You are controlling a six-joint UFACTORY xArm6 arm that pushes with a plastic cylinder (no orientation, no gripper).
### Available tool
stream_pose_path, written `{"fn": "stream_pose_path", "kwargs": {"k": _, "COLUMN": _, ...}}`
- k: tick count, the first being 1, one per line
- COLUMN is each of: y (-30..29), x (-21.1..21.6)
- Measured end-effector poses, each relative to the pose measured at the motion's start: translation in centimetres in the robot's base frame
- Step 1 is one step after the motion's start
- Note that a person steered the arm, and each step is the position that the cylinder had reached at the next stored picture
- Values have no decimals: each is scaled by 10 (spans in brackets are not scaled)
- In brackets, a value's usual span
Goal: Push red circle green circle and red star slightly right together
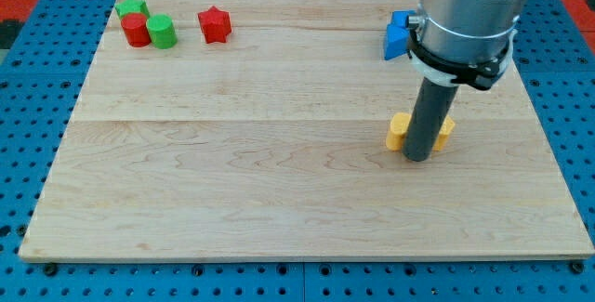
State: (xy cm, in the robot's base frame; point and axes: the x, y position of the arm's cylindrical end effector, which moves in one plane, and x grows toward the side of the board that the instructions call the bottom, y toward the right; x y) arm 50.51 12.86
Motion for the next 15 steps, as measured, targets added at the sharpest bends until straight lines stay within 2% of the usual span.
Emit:
{"fn": "stream_pose_path", "kwargs": {"k": 1, "y": -102, "x": 18}}
{"fn": "stream_pose_path", "kwargs": {"k": 3, "y": -370, "x": 10}}
{"fn": "stream_pose_path", "kwargs": {"k": 4, "y": -432, "x": -23}}
{"fn": "stream_pose_path", "kwargs": {"k": 5, "y": -433, "x": -35}}
{"fn": "stream_pose_path", "kwargs": {"k": 6, "y": -434, "x": -96}}
{"fn": "stream_pose_path", "kwargs": {"k": 7, "y": -434, "x": -138}}
{"fn": "stream_pose_path", "kwargs": {"k": 8, "y": -433, "x": -148}}
{"fn": "stream_pose_path", "kwargs": {"k": 10, "y": -422, "x": -215}}
{"fn": "stream_pose_path", "kwargs": {"k": 12, "y": -305, "x": -228}}
{"fn": "stream_pose_path", "kwargs": {"k": 13, "y": -276, "x": -236}}
{"fn": "stream_pose_path", "kwargs": {"k": 15, "y": -300, "x": -261}}
